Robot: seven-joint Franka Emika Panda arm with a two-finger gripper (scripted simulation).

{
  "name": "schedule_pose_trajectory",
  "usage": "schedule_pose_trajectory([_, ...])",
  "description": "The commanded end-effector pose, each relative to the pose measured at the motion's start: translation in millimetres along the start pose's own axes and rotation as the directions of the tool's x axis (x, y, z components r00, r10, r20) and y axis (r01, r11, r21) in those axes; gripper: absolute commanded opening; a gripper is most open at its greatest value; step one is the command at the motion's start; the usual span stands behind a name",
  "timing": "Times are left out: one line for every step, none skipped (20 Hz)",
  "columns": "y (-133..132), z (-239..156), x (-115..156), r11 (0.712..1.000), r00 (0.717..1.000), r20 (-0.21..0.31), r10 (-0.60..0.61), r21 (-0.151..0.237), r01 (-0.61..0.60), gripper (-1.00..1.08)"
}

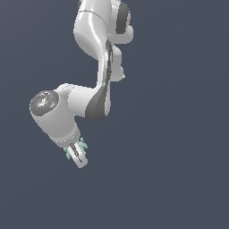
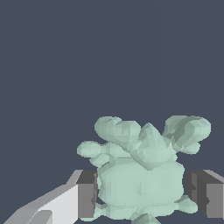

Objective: Pick up the object and move it to a goal position.

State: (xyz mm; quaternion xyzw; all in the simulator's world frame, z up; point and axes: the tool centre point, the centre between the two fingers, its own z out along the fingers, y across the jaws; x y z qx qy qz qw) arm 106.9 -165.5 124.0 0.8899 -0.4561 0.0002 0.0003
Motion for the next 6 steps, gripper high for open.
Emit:
schedule_pose_trajectory([-1.0,-2.3,3.5,1.000,1.000,0.000,-0.001,0.000,0.001,-1.00])
schedule_pose_trajectory([-1.3,-2.8,4.4,1.000,1.000,0.000,-0.001,0.000,0.001,-1.00])
schedule_pose_trajectory([-1.5,-3.2,5.1,1.000,1.000,0.000,-0.001,0.000,0.001,-1.00])
schedule_pose_trajectory([-1.6,-3.4,5.5,1.000,1.000,0.000,-0.001,0.000,0.001,-1.00])
schedule_pose_trajectory([-1.7,-3.6,5.8,1.000,1.000,0.000,-0.001,0.000,0.001,-1.00])
schedule_pose_trajectory([-1.7,-3.6,5.9,1.000,1.000,0.000,-0.001,0.000,0.001,-1.00])
